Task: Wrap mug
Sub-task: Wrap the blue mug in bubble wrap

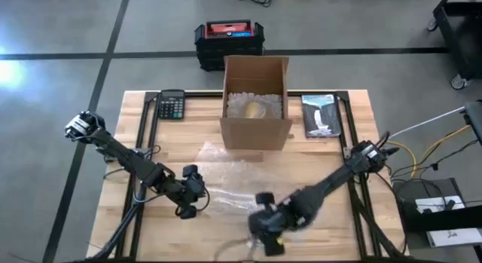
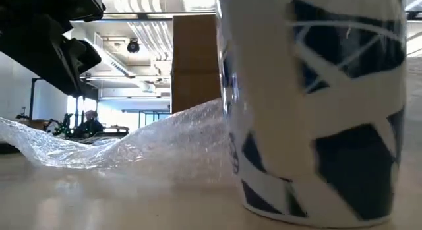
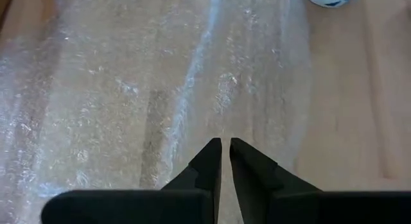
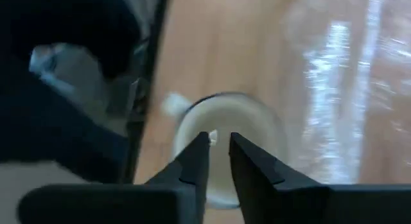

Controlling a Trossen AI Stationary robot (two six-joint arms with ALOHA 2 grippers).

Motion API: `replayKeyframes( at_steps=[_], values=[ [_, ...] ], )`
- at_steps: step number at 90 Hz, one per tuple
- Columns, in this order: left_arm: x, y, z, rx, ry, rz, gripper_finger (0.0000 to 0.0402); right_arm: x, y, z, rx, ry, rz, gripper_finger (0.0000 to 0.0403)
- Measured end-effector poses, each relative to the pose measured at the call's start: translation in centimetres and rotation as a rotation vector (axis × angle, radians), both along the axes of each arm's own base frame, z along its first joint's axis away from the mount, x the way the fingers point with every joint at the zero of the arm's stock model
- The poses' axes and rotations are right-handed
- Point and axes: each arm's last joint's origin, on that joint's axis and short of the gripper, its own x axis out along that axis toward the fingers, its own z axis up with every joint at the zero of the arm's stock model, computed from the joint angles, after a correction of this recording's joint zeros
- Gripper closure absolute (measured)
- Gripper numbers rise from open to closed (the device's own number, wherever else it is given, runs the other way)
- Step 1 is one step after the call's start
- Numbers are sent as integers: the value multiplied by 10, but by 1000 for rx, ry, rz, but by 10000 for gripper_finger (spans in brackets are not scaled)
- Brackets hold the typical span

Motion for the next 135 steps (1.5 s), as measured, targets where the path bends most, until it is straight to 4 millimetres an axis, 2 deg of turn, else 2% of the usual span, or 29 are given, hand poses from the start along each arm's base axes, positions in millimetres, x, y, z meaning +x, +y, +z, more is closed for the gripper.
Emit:
replayKeyframes(
  at_steps=[11,24,33,45,52,59,76,80,86,94,102,110,121,135],
  values=[
    [0,0,0,-7,2,1,381,-6,18,-14,-86,-31,10,269],
    [0,-1,0,-14,-1,-1,381,-4,24,-34,-89,25,32,211],
    [0,-1,0,-21,1,-6,381,-1,26,-49,-76,79,40,188],
    [0,-1,0,-26,2,-2,381,1,27,-58,-100,87,52,178],
    [0,-1,0,-27,0,-2,381,3,25,-66,-150,95,59,191],
    [1,-2,1,-30,-4,-3,381,5,24,-72,-173,109,84,223],
    [0,-2,1,-29,-5,-7,381,0,23,-68,-178,136,94,366],
    [0,-2,1,-27,-5,-10,381,-3,22,-64,-166,153,100,385],
    [0,-2,1,-26,-5,-11,381,-3,24,-46,-144,125,112,385],
    [0,-2,1,-25,-4,-11,381,-2,24,-9,-98,58,112,379],
    [0,-2,1,-25,-4,-12,381,-3,23,25,-80,-16,133,391],
    [0,-2,-1,-29,-9,-12,381,0,18,44,-170,-108,119,395],
    [-5,0,-13,-48,34,-27,381,8,-11,43,-352,-89,16,393],
    [-19,5,-38,-125,144,-1,381,32,-58,3,-420,77,-82,394]
  ],
)
